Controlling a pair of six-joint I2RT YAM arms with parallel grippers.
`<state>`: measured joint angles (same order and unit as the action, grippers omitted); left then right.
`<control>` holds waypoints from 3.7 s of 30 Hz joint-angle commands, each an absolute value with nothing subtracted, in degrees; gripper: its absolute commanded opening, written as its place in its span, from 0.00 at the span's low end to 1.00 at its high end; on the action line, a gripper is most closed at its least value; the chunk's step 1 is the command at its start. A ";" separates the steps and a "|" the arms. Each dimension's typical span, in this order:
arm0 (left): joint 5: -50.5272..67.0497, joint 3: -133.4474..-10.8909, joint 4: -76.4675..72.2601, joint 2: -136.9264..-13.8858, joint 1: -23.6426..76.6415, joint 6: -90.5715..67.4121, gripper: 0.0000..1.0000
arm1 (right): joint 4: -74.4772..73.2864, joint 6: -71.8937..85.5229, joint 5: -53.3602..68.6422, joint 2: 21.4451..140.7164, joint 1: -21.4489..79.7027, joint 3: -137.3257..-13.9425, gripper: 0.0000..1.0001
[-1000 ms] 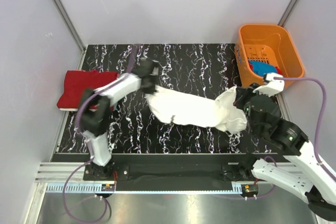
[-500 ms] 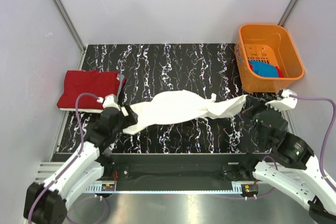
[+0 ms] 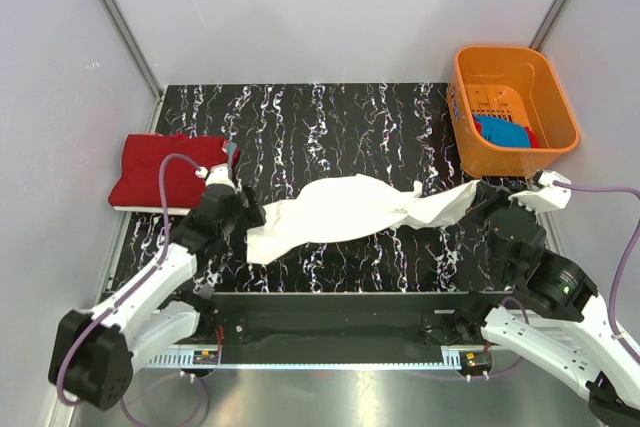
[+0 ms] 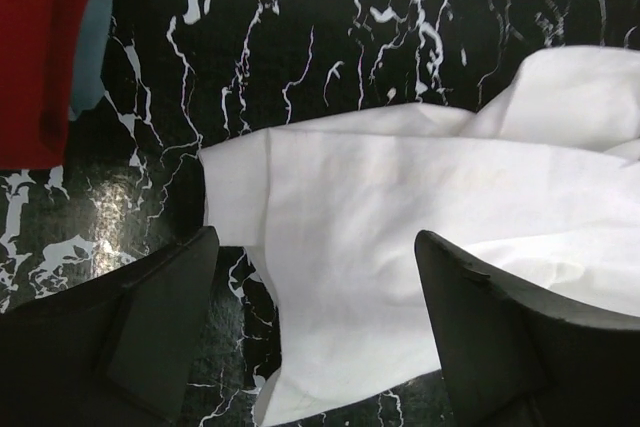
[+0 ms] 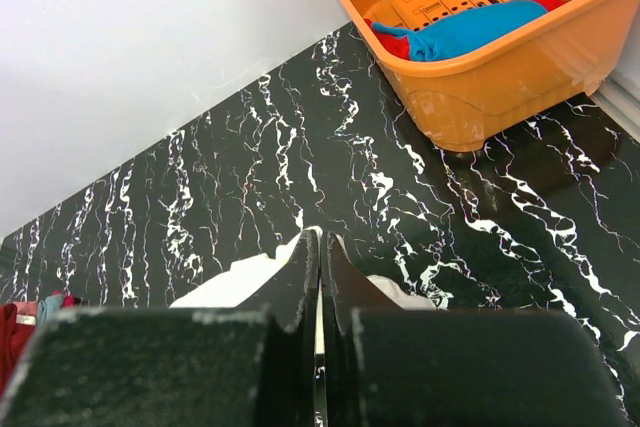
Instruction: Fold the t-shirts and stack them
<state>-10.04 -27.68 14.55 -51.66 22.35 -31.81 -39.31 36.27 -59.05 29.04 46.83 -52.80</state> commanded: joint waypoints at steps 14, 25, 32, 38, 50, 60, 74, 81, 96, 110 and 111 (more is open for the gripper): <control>-2.12 -33.40 11.69 -66.36 22.50 -30.15 0.25 | -37.35 35.60 -60.73 28.92 46.67 -52.91 0.00; -5.27 -38.41 19.59 -58.28 22.59 -28.48 0.33 | -37.35 34.98 -60.91 28.56 46.58 -53.44 0.00; -6.07 -35.43 21.18 -58.71 22.50 -29.53 0.58 | -37.09 34.89 -60.21 29.00 46.58 -53.44 0.00; -4.05 -30.77 20.74 -56.34 22.59 -31.11 0.68 | -36.65 34.89 -59.77 29.44 46.67 -53.44 0.00; -5.70 -27.24 18.19 -43.51 25.05 -31.20 0.04 | -34.10 34.46 -58.71 32.08 46.58 -53.26 0.00; -9.66 -51.47 18.81 -53.68 25.05 -26.73 0.00 | -29.36 31.38 -60.64 42.71 46.50 -54.23 0.00; -5.02 -20.16 15.91 -25.96 41.65 -41.11 0.12 | -30.06 25.84 -68.11 36.39 45.35 -55.90 0.00; -8.69 -16.86 21.34 -24.95 45.09 -44.03 0.99 | -31.99 28.91 -66.36 36.74 45.35 -55.20 0.00; -24.62 -33.49 27.78 -52.37 40.17 -42.45 0.79 | -31.11 30.94 -62.58 39.55 45.26 -52.65 0.00; -12.04 -30.14 15.91 -63.36 31.11 -38.59 0.47 | -31.20 31.02 -61.08 38.06 45.26 -51.77 0.00; -11.69 -30.49 15.91 -64.15 30.94 -38.41 0.47 | -31.29 31.03 -61.08 38.06 45.26 -51.68 0.00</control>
<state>-14.52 -29.74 20.36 -62.57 31.59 -40.05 -32.77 30.04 -60.71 38.37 45.69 -51.70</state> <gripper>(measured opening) 0.478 0.011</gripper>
